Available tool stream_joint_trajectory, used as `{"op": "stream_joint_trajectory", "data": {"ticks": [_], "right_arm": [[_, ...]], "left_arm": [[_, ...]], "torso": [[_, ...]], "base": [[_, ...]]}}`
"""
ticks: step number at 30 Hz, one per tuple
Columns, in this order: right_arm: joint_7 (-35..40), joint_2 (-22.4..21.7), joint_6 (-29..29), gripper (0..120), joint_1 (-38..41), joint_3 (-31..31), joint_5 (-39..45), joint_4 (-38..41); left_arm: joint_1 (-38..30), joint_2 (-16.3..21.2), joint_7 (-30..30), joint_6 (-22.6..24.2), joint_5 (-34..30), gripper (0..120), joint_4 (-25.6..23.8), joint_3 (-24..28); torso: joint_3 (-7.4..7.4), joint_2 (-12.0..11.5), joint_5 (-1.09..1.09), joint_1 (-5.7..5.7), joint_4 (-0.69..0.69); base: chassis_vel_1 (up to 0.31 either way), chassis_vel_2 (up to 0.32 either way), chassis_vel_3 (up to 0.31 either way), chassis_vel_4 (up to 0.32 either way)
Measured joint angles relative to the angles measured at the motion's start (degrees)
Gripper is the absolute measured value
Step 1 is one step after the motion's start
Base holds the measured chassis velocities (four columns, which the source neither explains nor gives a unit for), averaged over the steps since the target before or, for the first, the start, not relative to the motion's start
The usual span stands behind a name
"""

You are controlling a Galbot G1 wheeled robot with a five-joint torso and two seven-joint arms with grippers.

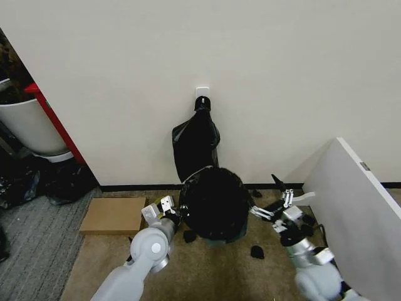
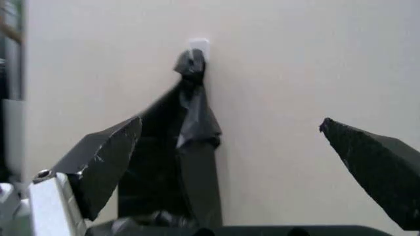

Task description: Place the garbage bag over the trash bin.

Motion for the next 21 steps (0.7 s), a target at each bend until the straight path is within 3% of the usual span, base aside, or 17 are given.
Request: {"op": "stream_joint_trajectory", "data": {"ticks": [8, 20, 21], "right_arm": [[6.6, 1.0, -3.9, 100, -0.4, -2.3, -6.3, 0.9], [8.2, 1.5, -4.7, 100, -0.4, -2.6, -7.5, 0.4], [8.3, 1.5, -4.9, 100, -0.4, -2.6, -7.5, 0.4]], "left_arm": [[1.4, -0.1, -4.4, 3.7, 0.1, 1, 0.9, 0.6], [3.8, -0.4, -6.5, 4.1, 1.3, 1, 1.1, 1.1], [3.9, -0.4, -6.6, 4.1, 1.7, 7, 0.6, 1.1]], "torso": [[-0.01, 0.0, 0.02, -0.01, -0.01], [-0.01, 0.0, 0.02, -0.01, 0.00], [0.00, 0.0, 0.02, -0.01, 0.00]], "base": [[0.000, 0.000, 0.000, 0.000], [0.000, 0.000, 0.000, 0.000], [0.000, 0.000, 0.000, 0.000]]}}
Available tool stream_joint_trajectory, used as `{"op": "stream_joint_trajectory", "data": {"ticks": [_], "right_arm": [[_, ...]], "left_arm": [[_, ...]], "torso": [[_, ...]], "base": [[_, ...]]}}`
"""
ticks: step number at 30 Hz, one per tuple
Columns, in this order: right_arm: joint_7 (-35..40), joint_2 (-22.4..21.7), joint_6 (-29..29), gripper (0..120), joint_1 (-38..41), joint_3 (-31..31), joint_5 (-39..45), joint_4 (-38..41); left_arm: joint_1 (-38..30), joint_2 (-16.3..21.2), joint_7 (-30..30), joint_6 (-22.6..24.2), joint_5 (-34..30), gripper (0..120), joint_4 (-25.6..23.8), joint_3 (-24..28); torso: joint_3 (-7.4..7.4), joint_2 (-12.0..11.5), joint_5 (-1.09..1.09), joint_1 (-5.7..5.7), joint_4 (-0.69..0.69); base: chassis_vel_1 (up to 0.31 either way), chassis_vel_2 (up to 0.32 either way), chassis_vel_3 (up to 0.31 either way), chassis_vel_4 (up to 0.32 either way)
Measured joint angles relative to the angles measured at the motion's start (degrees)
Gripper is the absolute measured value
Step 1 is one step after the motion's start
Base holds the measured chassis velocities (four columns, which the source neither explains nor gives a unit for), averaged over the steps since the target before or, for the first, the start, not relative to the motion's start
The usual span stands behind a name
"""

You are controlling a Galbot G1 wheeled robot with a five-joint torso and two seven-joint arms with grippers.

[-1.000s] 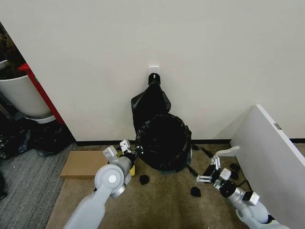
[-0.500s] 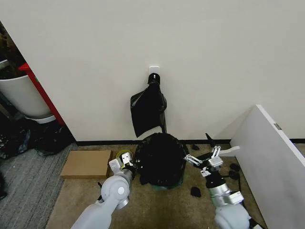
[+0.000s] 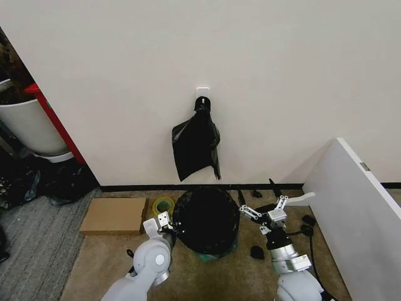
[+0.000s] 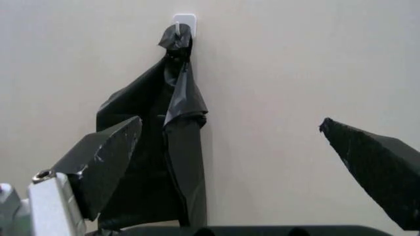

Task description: Place the garbage bag over the trash bin.

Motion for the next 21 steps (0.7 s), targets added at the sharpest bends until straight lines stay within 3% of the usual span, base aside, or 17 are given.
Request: {"op": "stream_joint_trajectory", "data": {"ticks": [4, 9, 13, 19, 21], "right_arm": [[0.3, -0.1, -0.2, 100, -0.1, 0.1, 0.0, 0.0], [0.3, -0.2, -0.3, 100, -0.2, 0.3, -0.3, 0.0], [0.4, -0.2, -0.3, 100, -0.3, 0.4, -0.3, -0.1], [0.6, -0.5, -0.4, 100, -0.2, 0.5, -0.3, -0.3], [0.7, -0.6, -0.5, 100, -0.1, 0.5, -0.1, -0.4]], "left_arm": [[0.3, 0.2, 0.0, -0.1, 1.0, 17, -1.2, 0.0], [0.5, 0.6, 1.1, -1.1, 2.6, 40, -3.3, -0.2], [0.5, 0.7, 1.5, -1.5, 3.1, 49, -4.4, -0.5], [1.3, 1.6, 1.0, -1.0, 3.3, 77, -9.3, -1.2], [1.5, 1.7, 0.7, -0.6, 3.2, 81, -9.9, -1.2]], "torso": [[0.01, 0.0, -0.02, 0.00, 0.01], [0.01, 0.0, -0.02, 0.01, -0.01], [0.02, 0.0, -0.02, 0.01, -0.01], [0.01, 0.0, -0.01, 0.01, 0.00], [0.01, 0.0, -0.01, 0.01, 0.00]], "base": [[0.000, 0.000, 0.000, 0.000], [0.000, 0.000, 0.000, 0.000], [0.000, 0.000, 0.000, 0.000], [0.000, 0.000, 0.000, 0.000], [0.000, 0.000, 0.000, 0.000]]}}
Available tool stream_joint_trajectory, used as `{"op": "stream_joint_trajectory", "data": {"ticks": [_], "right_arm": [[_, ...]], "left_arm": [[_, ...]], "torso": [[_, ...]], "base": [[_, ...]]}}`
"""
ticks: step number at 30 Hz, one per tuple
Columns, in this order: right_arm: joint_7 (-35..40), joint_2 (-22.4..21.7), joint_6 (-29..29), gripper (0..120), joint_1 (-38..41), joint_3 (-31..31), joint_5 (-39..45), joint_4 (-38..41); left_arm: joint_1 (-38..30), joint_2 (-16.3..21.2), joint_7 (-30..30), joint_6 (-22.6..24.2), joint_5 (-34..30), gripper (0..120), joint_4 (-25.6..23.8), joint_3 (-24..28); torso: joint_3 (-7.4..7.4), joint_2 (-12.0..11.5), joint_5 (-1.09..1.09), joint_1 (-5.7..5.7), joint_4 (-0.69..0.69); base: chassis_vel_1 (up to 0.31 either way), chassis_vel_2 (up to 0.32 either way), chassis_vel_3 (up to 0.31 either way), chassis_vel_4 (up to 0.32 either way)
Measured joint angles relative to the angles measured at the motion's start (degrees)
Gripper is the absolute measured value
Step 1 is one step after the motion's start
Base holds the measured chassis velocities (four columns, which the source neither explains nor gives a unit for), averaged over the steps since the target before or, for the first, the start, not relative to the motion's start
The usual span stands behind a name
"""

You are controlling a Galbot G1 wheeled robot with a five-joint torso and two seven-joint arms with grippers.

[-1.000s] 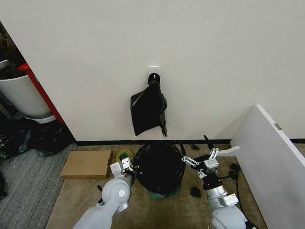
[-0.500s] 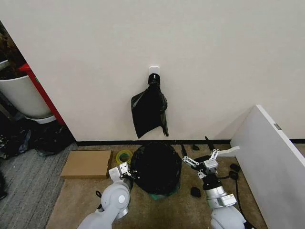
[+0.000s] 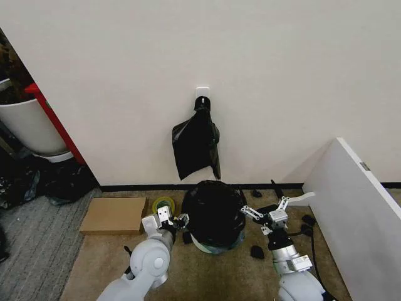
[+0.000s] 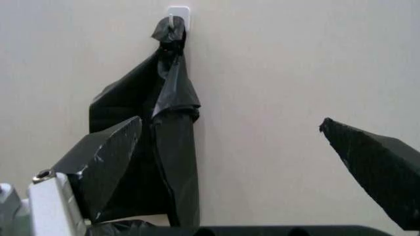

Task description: Place the garbage bag over the trash bin.

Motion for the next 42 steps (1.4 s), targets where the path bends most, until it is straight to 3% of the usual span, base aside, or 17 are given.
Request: {"op": "stream_joint_trajectory", "data": {"ticks": [5, 11, 16, 18, 22, 24, 25, 27, 31, 37, 42], "right_arm": [[0.4, 0.0, -0.4, 100, 0.5, -0.3, 0.4, -0.2], [0.7, -0.1, -0.8, 100, 0.7, -0.4, 0.7, -0.3], [2.4, -0.2, -2.9, 100, 1.0, 0.0, 1.3, 0.0], [3.2, 0.0, -3.8, 100, 1.1, 0.4, 2.3, 0.3], [3.9, 2.1, -5.5, 100, 1.2, 3.5, 2.5, -0.1], [3.8, 2.5, -5.4, 100, 1.2, 3.9, 2.2, -0.3], [2.9, 4.6, -3.0, 100, 1.0, 6.4, 0.6, -1.6], [1.2, 7.0, -0.7, 100, 0.7, 9.3, -0.9, -2.7], [-0.4, 10.1, -0.2, 100, -0.1, 12.6, -1.6, -2.9], [-2.9, 12.9, -1.3, 100, -0.5, 14.6, 0.4, -3.5], [-5.3, 13.6, -0.6, 100, -0.2, 15.9, 0.9, -4.6]], "left_arm": [[0.5, 0.5, -0.9, 0.9, -0.5, 98, 0.2, 0.1], [1.6, 0.4, -1.3, 0.9, -0.4, 100, -1.8, -0.1], [4.3, 2.2, -0.9, -3.4, 8.0, 100, -6.4, -0.3], [5.1, 3.0, 2.2, -8.4, 16.2, 100, -6.6, -0.9], [6.1, 2.0, 10.4, -24.8, 39.0, 100, -2.2, -2.9], [6.4, 1.6, 11.1, -26.7, 40.6, 100, -1.8, -3.0], [7.9, -0.2, 13.3, -33.5, 45.5, 100, -0.8, -3.3], [10.5, -2.0, 14.7, -38.1, 47.5, 100, -1.2, -4.0], [15.1, -4.0, 16.0, -41.5, 48.9, 100, -3.4, -6.0], [18.7, -3.7, 18.4, -43.9, 46.8, 100, -6.3, -10.3], [16.6, -2.5, 19.1, -44.3, 43.1, 100, -5.9, -12.1]], "torso": [[0.00, 0.0, 0.00, 0.00, 0.00], [-0.01, 0.0, 0.00, 0.00, 0.00], [-0.01, 0.0, 0.00, 0.00, 0.00], [-0.01, 0.0, -0.01, 0.00, 0.01], [-0.01, 0.0, -0.01, 0.00, 0.00], [-0.01, 0.0, -0.01, 0.00, 0.01], [0.00, 0.0, -0.02, 0.00, -0.01], [-0.01, 0.0, 0.01, 0.00, -0.01], [-0.01, 0.0, -0.01, 0.00, 0.00], [-0.01, 0.0, 0.00, 0.00, 0.01], [-0.01, 0.0, -0.01, 0.00, -0.01]], "base": [[0.000, 0.000, 0.000, 0.000], [0.000, 0.000, 0.000, 0.000], [0.000, 0.000, 0.000, 0.000], [0.000, 0.000, 0.000, 0.000], [0.000, 0.000, 0.000, 0.000], [0.000, 0.000, 0.000, 0.000], [0.000, 0.000, 0.000, 0.000], [0.000, 0.000, 0.000, 0.000], [0.000, 0.000, 0.000, 0.000], [0.000, 0.000, 0.000, 0.000], [0.000, 0.000, 0.000, 0.000]]}}
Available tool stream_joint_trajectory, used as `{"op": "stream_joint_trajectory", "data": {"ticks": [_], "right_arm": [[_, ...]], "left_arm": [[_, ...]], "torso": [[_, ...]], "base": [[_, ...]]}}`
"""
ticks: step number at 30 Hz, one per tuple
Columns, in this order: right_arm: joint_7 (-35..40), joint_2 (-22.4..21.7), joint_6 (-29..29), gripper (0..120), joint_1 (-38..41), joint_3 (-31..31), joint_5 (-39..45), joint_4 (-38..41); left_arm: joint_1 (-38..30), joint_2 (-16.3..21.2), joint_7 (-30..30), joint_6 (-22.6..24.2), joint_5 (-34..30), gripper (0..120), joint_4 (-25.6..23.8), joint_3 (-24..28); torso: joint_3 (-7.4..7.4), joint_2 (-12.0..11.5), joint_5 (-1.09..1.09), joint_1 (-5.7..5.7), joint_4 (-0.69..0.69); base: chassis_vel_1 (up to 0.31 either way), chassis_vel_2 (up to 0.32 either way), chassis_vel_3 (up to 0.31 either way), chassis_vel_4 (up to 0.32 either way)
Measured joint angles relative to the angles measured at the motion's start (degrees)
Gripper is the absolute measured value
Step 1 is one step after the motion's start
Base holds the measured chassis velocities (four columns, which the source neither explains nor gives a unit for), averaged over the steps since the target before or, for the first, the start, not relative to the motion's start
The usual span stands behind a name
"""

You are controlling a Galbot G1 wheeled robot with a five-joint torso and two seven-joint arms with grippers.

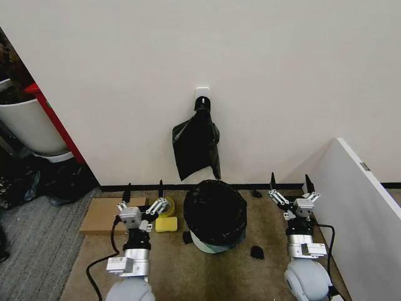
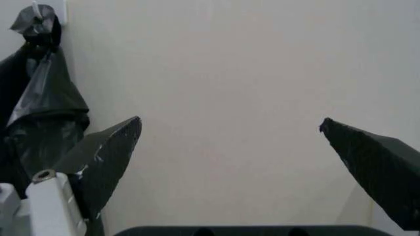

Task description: Place the garbage bag over the trash bin.

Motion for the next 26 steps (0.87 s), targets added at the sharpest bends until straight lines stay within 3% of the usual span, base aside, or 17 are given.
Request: {"op": "stream_joint_trajectory", "data": {"ticks": [9, 26], "right_arm": [[-5.4, 2.6, 1.7, 100, 0.4, 2.8, 1.3, -1.8], [-9.0, 1.5, 3.6, 100, 0.4, 3.6, 4.0, -2.5]], "left_arm": [[-1.6, 2.5, 3.5, -3.0, -7.2, 100, 2.8, -4.0], [-1.1, 1.4, 4.6, -4.2, -6.7, 100, 4.2, -4.6]], "torso": [[0.00, 0.0, 0.01, 0.00, 0.01], [0.01, 0.0, 0.02, 0.00, 0.01]], "base": [[0.000, 0.000, 0.000, 0.000], [0.000, 0.000, 0.000, 0.000]]}}
